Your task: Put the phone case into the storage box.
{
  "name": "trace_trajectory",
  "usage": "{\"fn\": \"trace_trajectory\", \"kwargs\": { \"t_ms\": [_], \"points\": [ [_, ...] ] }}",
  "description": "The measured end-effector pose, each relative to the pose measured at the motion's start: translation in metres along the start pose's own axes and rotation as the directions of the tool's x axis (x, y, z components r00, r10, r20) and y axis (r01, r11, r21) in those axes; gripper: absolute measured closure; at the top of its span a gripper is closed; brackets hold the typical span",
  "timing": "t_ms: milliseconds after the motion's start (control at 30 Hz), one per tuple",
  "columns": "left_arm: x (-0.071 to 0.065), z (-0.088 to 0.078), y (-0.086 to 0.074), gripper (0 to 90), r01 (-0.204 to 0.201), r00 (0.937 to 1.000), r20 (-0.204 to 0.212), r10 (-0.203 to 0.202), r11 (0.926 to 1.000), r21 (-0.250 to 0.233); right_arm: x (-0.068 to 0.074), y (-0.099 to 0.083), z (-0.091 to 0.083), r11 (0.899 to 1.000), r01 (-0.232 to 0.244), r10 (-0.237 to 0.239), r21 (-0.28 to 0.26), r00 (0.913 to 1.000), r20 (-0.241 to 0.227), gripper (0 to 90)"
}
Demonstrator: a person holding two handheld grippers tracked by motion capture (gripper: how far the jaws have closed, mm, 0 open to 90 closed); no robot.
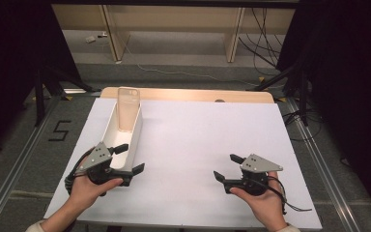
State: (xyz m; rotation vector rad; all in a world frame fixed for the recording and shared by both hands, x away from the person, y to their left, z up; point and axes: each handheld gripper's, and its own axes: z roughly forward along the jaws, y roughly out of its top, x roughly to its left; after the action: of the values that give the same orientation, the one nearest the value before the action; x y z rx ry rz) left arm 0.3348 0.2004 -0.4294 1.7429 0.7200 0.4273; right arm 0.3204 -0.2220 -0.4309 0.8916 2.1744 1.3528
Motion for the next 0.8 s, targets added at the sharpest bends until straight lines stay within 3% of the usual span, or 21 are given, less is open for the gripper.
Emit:
{"fn": "trace_trajectory", "kwargs": {
  "t_ms": [300,500,800],
  "points": [
    [-0.003,0.005,-0.008,8.8,-0.035,0.9994,0.008,0.034,0.9992,0.019,0.0,0.0,0.0,1.0,0.013,-0.012,0.006,0.9998,-0.013,20.7],
    [-0.004,0.006,-0.012,9.1,-0.028,0.9992,0.028,0.027,0.9994,0.02,0.0,0.0,0.0,1.0,0.01,-0.01,0.007,0.9998,-0.017,20.6],
    [-0.005,0.004,-0.011,9.6,-0.033,0.9992,0.025,0.033,0.9993,0.016,-0.001,-0.001,0.001,1.0,0.005,-0.005,0.007,0.9998,-0.021,20.6]
  ]
}}
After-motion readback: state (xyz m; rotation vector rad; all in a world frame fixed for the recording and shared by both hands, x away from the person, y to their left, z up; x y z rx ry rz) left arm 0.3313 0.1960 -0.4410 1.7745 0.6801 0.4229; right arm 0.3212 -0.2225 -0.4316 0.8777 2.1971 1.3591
